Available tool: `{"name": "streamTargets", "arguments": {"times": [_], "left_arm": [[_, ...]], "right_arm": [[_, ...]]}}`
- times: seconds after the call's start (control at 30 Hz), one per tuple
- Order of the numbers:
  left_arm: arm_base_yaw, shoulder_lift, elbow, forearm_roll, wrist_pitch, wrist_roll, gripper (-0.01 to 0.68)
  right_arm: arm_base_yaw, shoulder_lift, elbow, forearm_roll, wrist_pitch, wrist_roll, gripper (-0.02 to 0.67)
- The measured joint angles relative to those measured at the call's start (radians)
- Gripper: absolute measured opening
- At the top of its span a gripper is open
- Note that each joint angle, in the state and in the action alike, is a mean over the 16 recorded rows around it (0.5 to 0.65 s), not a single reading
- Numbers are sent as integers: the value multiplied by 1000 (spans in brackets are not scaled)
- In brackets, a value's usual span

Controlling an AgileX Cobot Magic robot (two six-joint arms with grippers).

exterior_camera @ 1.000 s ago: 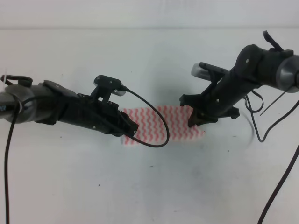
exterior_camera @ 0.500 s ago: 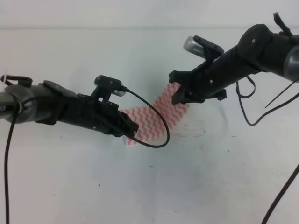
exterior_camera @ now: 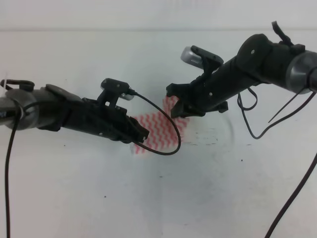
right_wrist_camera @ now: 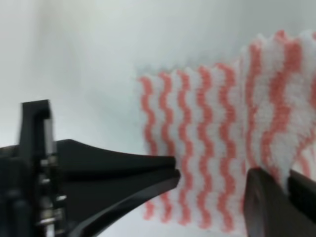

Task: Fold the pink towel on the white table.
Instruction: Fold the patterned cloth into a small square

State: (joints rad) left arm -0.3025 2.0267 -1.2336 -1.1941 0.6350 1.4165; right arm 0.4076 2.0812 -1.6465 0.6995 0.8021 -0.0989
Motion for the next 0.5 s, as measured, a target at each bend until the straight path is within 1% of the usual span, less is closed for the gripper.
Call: {"name": "streamTargets", "arguments": {"times": [0.37, 0.5], "left_arm": [[0, 2, -37, -146, 52, 112, -3], [2, 2, -41, -159, 58, 127, -3]], "right_arm": [[1, 16, 0, -9, -10, 0, -12], [1, 16, 0, -13, -14, 0, -13]]}}
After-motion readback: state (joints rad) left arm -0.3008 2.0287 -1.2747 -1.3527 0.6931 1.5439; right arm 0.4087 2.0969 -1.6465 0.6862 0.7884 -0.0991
